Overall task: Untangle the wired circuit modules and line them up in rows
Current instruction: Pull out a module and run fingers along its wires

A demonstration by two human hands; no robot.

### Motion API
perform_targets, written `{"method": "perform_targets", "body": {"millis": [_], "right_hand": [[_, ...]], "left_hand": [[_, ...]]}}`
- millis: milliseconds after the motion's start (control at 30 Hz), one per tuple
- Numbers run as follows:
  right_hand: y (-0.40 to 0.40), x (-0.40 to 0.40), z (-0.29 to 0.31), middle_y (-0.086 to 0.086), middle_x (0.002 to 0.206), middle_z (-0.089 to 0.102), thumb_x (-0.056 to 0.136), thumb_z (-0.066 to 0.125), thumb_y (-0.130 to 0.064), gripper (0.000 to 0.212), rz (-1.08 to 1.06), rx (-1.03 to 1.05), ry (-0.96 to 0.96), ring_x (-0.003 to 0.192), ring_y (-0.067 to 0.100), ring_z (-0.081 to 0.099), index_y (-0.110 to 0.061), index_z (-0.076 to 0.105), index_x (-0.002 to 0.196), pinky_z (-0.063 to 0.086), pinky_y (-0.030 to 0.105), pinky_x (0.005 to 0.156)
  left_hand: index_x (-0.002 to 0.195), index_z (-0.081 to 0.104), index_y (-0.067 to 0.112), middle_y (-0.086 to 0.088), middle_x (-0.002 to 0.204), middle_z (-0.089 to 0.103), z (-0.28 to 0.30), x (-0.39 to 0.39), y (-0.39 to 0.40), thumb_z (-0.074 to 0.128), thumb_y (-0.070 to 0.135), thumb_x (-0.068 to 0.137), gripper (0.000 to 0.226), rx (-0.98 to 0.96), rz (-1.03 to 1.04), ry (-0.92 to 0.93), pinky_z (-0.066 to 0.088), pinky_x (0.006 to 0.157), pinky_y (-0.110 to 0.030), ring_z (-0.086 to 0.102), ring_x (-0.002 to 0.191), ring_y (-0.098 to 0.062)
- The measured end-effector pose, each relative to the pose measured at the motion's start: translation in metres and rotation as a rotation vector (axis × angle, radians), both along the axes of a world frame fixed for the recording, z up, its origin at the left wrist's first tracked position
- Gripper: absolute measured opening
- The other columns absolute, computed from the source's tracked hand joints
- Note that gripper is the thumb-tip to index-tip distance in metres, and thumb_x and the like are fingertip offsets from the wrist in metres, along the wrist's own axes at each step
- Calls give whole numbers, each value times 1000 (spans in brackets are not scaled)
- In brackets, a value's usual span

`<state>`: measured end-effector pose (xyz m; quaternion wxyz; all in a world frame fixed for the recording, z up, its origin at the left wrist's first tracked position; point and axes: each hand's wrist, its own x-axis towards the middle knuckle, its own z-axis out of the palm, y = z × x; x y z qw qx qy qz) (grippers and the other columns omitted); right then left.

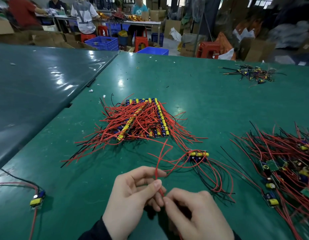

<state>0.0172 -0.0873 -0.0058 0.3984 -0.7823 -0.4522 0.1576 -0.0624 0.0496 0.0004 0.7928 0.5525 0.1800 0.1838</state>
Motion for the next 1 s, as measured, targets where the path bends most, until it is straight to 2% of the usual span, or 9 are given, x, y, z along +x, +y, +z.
{"method": "perform_targets", "body": {"millis": [67,100,167,267,367,567,767,867,1000], "right_hand": [[-3,-3,2,-4,52,56,81,49,-39,23,-21,-47,-275,42,11,44,-24,59,67,40,21,42],[-2,-4,6,-4,52,57,82,50,-38,22,-15,-46,-188,42,11,46,-24,60,67,43,22,44],[2,-4,16,-1,48,59,87,55,-29,23,9,66,250,41,10,50,-24,61,65,45,23,46],[4,1,28,5,46,58,84,55,-21,25,106,142,824,37,10,49,-17,63,60,39,19,42],[7,3,32,3,44,57,82,53,-22,26,225,166,1128,34,7,48,-15,63,59,36,14,39],[8,4,34,-4,41,52,84,48,-26,30,333,121,1454,36,5,47,-19,63,59,38,15,43],[8,1,25,4,44,56,81,56,-28,28,142,122,1025,34,8,47,-14,63,58,35,15,38],[5,-3,21,2,45,55,84,58,-36,33,117,70,755,39,10,46,-18,61,57,34,19,43],[-2,-2,12,0,48,43,84,48,-48,32,36,-30,-86,44,11,36,-22,50,65,32,24,46]], "left_hand": [[76,72,1,-23,61,60,0,0,-1,70,-2,70,7,2,1,11,43,38,-22,53,40,-19],[73,72,2,-22,60,60,0,0,-1,67,-2,67,8,-45,-8,18,43,37,-21,52,39,-17],[72,74,3,-20,60,61,1,0,0,65,1,63,13,-182,-50,19,43,38,-18,51,40,-14],[76,76,4,-15,63,65,5,-1,4,84,11,55,24,-320,-118,-17,47,42,-15,55,43,-10],[74,75,2,-13,64,66,6,-3,9,97,15,24,57,-417,-111,-52,49,42,-15,58,43,-9],[66,70,11,-15,63,63,11,-4,8,96,10,29,45,-428,-125,-158,48,41,-14,57,42,-10],[79,75,9,-18,62,63,14,-3,8,74,3,62,18,-127,-73,-98,44,40,-18,55,42,-14],[80,74,6,-18,58,60,14,-3,6,75,2,68,13,-57,-46,-51,41,35,-18,52,37,-15],[69,72,3,-22,55,59,11,-1,4,63,8,67,10,-91,36,-7,40,33,-18,52,34,-17]]}}
